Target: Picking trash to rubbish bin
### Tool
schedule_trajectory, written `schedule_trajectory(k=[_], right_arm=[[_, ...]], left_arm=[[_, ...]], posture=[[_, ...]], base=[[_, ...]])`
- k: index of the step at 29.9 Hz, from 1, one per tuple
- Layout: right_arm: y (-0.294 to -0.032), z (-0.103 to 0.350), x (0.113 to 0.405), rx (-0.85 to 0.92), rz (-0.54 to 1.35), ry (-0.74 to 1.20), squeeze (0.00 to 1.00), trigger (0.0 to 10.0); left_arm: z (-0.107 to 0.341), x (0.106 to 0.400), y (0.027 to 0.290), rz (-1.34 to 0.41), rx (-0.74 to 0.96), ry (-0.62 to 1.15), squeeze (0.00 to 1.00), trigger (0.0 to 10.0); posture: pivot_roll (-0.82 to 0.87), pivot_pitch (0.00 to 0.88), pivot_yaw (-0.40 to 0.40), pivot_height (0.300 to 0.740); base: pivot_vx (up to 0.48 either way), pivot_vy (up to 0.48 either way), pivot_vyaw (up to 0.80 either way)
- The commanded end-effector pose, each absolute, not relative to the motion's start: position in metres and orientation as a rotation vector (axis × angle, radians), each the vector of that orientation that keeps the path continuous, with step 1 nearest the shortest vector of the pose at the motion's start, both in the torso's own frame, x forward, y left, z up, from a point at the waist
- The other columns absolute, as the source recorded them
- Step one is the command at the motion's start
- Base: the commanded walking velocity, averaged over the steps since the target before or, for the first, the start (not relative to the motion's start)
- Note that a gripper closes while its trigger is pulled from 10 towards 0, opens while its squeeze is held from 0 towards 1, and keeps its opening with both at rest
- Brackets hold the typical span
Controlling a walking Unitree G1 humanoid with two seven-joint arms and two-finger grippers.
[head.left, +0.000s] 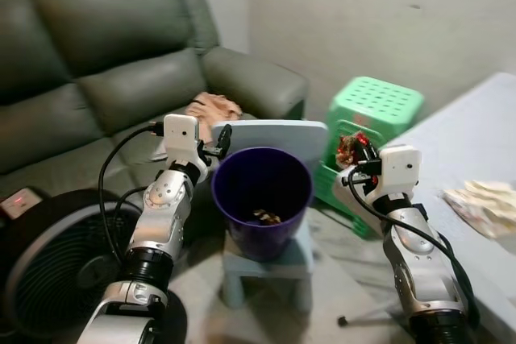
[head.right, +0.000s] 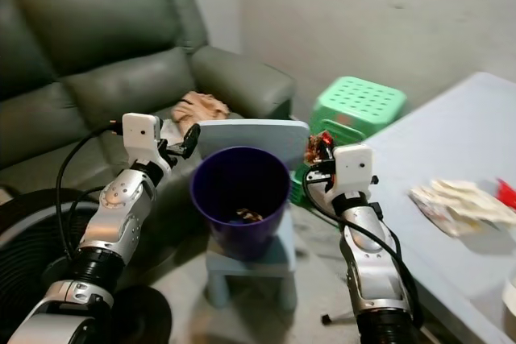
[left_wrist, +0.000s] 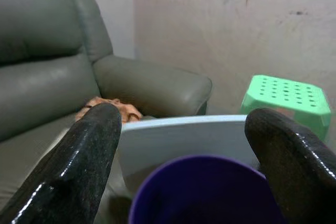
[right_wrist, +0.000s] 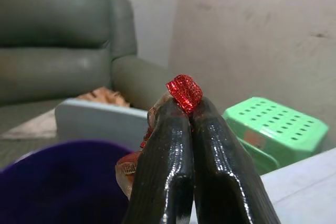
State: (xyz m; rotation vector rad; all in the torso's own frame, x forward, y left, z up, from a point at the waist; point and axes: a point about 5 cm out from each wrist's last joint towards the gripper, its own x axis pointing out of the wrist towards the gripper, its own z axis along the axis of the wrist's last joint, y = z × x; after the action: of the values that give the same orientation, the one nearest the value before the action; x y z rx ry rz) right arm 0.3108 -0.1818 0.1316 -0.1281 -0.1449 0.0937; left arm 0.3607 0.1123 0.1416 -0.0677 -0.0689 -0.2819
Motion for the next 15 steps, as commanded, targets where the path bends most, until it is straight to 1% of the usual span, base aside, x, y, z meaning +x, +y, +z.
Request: schedule_trajectory(k=[1, 3, 5, 15], right_arm=[[-0.1790, 0.1357, 0.3128, -0.125, 0.103, -0.158, 0.00, 10.0], [-0.1777, 0.1358, 0.3127, -0.118, 0.113, -0.162, 0.00, 10.0], [-0.1774, 0.1352, 0.3129, -0.079, 0.110, -0.157, 0.00, 10.0], [-0.1777, 0.1355, 0.3116, -0.088, 0.137, -0.167, 0.00, 10.0]], left_arm=[[0.1450, 0.3625, 0.1189, -0.264, -0.046, -0.079, 0.00, 10.0], [0.1442, 0.3620, 0.1185, -0.271, -0.048, -0.077, 0.00, 10.0], [0.1437, 0.3618, 0.1182, -0.273, -0.047, -0.077, 0.00, 10.0], [0.1379, 0.3562, 0.1128, -0.304, -0.028, -0.080, 0.00, 10.0]], posture=[[0.00, 0.000, 0.014, 0.715], [0.00, 0.000, 0.014, 0.715], [0.00, 0.000, 0.014, 0.715], [0.01, 0.000, 0.008, 0.715]], base=[[0.000, 0.000, 0.80], [0.000, 0.000, 0.80], [0.000, 0.000, 0.00], [0.000, 0.000, 0.00]])
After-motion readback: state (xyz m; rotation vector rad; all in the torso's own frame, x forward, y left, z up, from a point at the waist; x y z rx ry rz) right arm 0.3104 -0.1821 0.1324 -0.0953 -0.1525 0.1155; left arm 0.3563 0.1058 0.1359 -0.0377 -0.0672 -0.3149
